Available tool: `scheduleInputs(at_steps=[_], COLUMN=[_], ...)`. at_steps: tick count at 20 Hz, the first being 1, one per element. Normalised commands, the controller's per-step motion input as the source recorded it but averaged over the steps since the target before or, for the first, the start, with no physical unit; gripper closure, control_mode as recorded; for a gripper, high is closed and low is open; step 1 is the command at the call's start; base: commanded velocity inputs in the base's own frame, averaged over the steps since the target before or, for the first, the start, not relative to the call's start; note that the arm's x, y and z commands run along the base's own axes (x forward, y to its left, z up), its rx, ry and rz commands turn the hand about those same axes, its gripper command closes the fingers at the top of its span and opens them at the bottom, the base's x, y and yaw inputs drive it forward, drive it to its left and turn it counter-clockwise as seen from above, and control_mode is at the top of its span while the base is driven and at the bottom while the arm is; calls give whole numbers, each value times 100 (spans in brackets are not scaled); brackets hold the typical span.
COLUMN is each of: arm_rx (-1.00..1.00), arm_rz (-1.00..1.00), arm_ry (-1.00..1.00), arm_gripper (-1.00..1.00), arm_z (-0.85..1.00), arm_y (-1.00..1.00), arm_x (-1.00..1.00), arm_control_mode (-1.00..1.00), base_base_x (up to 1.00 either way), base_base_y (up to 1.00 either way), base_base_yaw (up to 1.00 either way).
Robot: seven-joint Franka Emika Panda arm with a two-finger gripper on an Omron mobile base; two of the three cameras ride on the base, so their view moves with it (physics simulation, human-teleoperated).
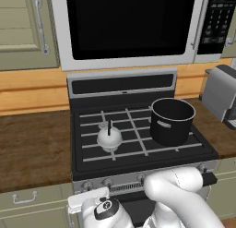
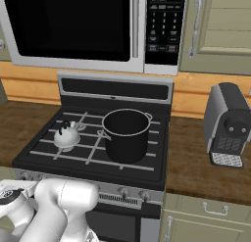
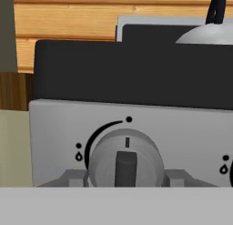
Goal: Pick the kettle from the counter and place it on a stove burner. Then turn the burner on.
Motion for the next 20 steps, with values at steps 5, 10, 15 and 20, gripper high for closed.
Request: scheduleInputs(at_steps=[5,10,15,20], arm_rx=[0,-11,-20,-22], arm_rz=[0,0,0,-2], arm_ry=[0,0,0,0], arm_gripper=[100,100,100,100], arm_z=[0,8,8,0], arm_y=[2,4,6,4], arm_x=[0,-14,-16,-27], arm_control_mode=[-100,-100,-100,-100], base_base_x=[0,0,0,0], base_base_y=[0,0,0,0], base_base_yaw=[0,0,0,0])
